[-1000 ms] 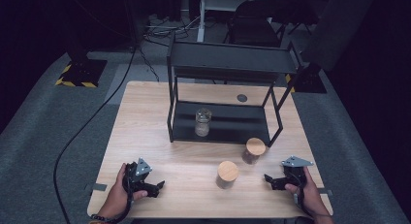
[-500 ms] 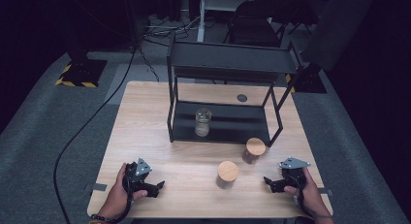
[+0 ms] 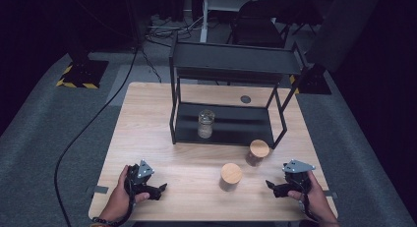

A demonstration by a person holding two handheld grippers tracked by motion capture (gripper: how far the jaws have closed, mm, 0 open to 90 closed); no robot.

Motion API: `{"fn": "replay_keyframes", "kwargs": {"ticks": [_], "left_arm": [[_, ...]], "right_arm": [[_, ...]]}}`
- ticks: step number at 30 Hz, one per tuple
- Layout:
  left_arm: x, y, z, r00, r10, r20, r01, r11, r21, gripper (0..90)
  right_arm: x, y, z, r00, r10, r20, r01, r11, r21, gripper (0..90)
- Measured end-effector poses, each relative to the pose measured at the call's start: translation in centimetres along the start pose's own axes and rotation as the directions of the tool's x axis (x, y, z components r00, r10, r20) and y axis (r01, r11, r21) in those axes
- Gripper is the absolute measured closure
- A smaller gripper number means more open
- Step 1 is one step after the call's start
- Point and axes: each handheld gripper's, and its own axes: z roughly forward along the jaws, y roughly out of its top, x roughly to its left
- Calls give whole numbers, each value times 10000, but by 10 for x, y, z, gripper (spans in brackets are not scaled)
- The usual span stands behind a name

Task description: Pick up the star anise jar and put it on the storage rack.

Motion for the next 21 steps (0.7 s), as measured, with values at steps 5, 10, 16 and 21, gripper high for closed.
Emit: {"fn": "replay_keyframes", "kwargs": {"ticks": [5,10,16,21], "left_arm": [[0,0,0,10000,-2,0,2,10000,0,0],[0,0,0,10000,-3,6,3,10000,-12,0],[0,0,0,10000,0,1,0,10000,-3,0],[0,0,0,10000,1,-2,-1,10000,-2,0]], "right_arm": [[8,4,-4,9995,-308,-121,307,9995,-104,18],[17,10,-8,9979,-605,-217,599,9978,-293,18],[28,16,-11,9938,-995,-502,977,9945,-381,19],[37,21,-13,9881,-1360,-716,1331,9901,-439,19]]}}
